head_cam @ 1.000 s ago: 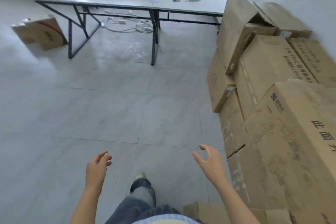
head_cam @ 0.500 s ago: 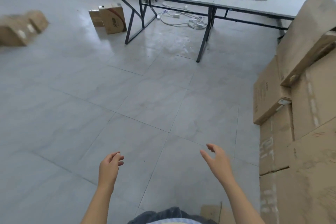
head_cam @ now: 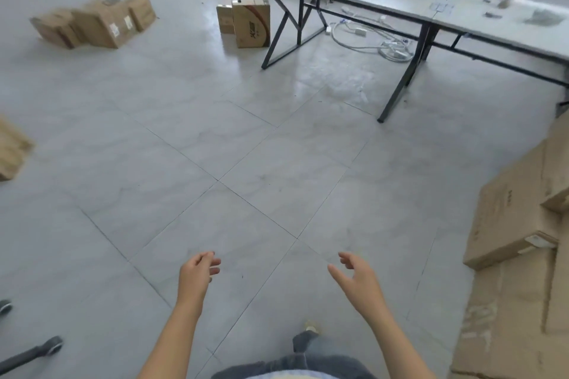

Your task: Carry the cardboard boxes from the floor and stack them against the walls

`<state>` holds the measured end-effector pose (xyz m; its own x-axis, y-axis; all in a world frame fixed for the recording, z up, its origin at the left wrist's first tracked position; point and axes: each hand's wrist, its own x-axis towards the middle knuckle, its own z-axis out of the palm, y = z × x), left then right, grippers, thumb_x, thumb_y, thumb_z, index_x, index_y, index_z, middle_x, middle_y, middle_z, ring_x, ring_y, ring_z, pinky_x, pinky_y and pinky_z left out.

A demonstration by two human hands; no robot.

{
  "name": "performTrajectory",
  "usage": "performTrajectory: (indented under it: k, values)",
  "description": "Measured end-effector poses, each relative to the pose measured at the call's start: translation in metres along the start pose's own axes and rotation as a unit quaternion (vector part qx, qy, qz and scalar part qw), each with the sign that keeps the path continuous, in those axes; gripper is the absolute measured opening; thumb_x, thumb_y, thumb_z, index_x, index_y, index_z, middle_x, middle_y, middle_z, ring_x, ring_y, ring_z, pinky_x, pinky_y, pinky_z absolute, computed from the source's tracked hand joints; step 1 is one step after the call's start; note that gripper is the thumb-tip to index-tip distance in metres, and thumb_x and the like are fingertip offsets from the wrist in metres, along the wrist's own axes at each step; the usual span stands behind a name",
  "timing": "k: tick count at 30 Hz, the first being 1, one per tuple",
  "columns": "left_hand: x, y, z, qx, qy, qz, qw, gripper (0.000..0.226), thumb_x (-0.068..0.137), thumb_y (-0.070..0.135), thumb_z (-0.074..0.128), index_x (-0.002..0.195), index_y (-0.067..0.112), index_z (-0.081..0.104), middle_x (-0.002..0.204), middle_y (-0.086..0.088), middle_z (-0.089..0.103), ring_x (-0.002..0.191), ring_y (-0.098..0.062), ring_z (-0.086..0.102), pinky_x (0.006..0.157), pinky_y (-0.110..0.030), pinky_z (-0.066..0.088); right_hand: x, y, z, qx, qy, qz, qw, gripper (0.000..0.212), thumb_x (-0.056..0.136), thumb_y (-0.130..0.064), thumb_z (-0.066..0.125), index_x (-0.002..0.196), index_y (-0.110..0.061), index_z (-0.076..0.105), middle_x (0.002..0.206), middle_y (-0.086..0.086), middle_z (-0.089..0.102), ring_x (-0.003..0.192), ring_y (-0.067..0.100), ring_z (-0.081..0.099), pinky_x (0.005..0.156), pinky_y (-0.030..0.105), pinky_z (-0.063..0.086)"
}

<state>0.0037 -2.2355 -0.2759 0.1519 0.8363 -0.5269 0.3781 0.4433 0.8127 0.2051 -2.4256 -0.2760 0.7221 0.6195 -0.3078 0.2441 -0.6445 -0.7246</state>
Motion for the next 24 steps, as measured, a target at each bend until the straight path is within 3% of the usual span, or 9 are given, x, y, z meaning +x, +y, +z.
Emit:
performTrajectory:
  k: [7, 8, 10, 12, 14, 16, 19, 22, 24]
  values:
    - [-0.005, 0.046, 0.065, 0.054, -0.007, 0.050, 0.997, 0.015, 0.095, 0.014, 0.049, 0.089, 0.015, 0.063, 0.087, -0.002, 0.066, 0.082, -0.020, 0.061, 0.081, -0.032, 0.042, 0.079, -0.011, -0.052, 0.008, -0.025, -0.032, 0.999, 0.043, 0.087, -0.031, 0.061, 0.124, -0.010, 0.054, 0.114, -0.001, 0.057, 0.101, 0.007, 0.047, 0.091, 0.022, 0.039]
    - [-0.002, 0.047, 0.067, 0.051, 0.007, 0.046, 0.998, 0.015, 0.095, 0.014, 0.049, 0.090, 0.014, 0.063, 0.087, -0.003, 0.066, 0.082, -0.021, 0.061, 0.081, -0.032, 0.042, 0.086, -0.016, -0.053, 0.019, -0.038, -0.029, 0.999, 0.049, 0.085, -0.041, 0.061, 0.123, -0.011, 0.054, 0.110, -0.004, 0.055, 0.102, 0.007, 0.047, 0.094, 0.024, 0.041]
    - [0.006, 0.049, 0.070, 0.030, 0.035, 0.026, 0.999, 0.017, 0.095, 0.013, 0.048, 0.088, 0.010, 0.063, 0.086, -0.005, 0.065, 0.082, -0.023, 0.061, 0.081, -0.033, 0.043, 0.101, -0.026, -0.050, 0.043, -0.065, -0.026, 0.997, 0.084, 0.061, -0.080, 0.048, 0.117, -0.019, 0.053, 0.105, -0.010, 0.051, 0.101, 0.006, 0.048, 0.091, 0.022, 0.040]
    - [0.018, 0.055, 0.074, 0.018, 0.054, 0.009, 0.998, 0.018, 0.096, 0.013, 0.048, 0.087, 0.008, 0.063, 0.086, -0.007, 0.065, 0.082, -0.025, 0.061, 0.080, -0.033, 0.043, 0.121, -0.030, -0.041, 0.036, -0.086, -0.029, 0.995, 0.103, 0.044, -0.094, 0.038, 0.116, -0.022, 0.053, 0.106, -0.011, 0.053, 0.102, 0.005, 0.049, 0.087, 0.019, 0.038]
    - [0.036, 0.061, 0.079, 0.003, 0.065, -0.002, 0.998, 0.018, 0.096, 0.013, 0.048, 0.087, 0.008, 0.062, 0.087, -0.007, 0.065, 0.083, -0.025, 0.061, 0.081, -0.034, 0.043, 0.144, -0.039, -0.034, 0.009, -0.129, -0.033, 0.991, 0.073, 0.072, -0.065, 0.060, 0.123, -0.015, 0.054, 0.118, -0.005, 0.057, 0.105, 0.006, 0.048, 0.090, 0.019, 0.039]
    - [0.060, 0.071, 0.083, -0.021, 0.078, -0.009, 0.997, 0.017, 0.095, 0.013, 0.048, 0.088, 0.008, 0.062, 0.088, -0.008, 0.065, 0.085, -0.025, 0.060, 0.081, -0.034, 0.042, 0.174, -0.051, -0.028, -0.024, -0.134, -0.055, 0.989, 0.047, 0.087, -0.034, 0.061, 0.128, -0.012, 0.052, 0.125, -0.001, 0.056, 0.106, 0.005, 0.047, 0.095, 0.020, 0.038]
    - [0.105, 0.098, 0.086, -0.057, 0.093, -0.016, 0.994, 0.017, 0.096, 0.012, 0.047, 0.089, 0.008, 0.061, 0.089, -0.009, 0.064, 0.087, -0.026, 0.059, 0.080, -0.034, 0.041, 0.226, -0.077, -0.025, -0.052, -0.119, -0.078, 0.988, 0.045, 0.089, -0.032, 0.059, 0.129, -0.011, 0.051, 0.127, -0.001, 0.055, 0.113, 0.010, 0.049, 0.096, 0.021, 0.038]
    - [0.152, 0.132, 0.086, -0.079, 0.099, -0.008, 0.992, 0.019, 0.095, 0.012, 0.048, 0.081, 0.012, 0.060, 0.087, -0.008, 0.064, 0.085, -0.026, 0.059, 0.078, -0.034, 0.041, 0.270, -0.108, -0.025, -0.067, -0.117, -0.086, 0.987, 0.045, 0.089, -0.033, 0.059, 0.128, -0.011, 0.051, 0.125, 0.000, 0.056, 0.108, 0.008, 0.049, 0.093, 0.020, 0.037]
    - [0.187, 0.163, 0.084, -0.096, 0.106, 0.004, 0.990, 0.020, 0.095, 0.012, 0.048, 0.080, 0.013, 0.060, 0.086, -0.009, 0.064, 0.080, -0.024, 0.058, 0.071, -0.032, 0.042, 0.299, -0.142, -0.026, -0.032, -0.124, -0.076, 0.989, 0.056, 0.083, -0.048, 0.061, 0.125, -0.012, 0.053, 0.121, -0.002, 0.057, 0.110, 0.008, 0.050, 0.088, 0.018, 0.036]
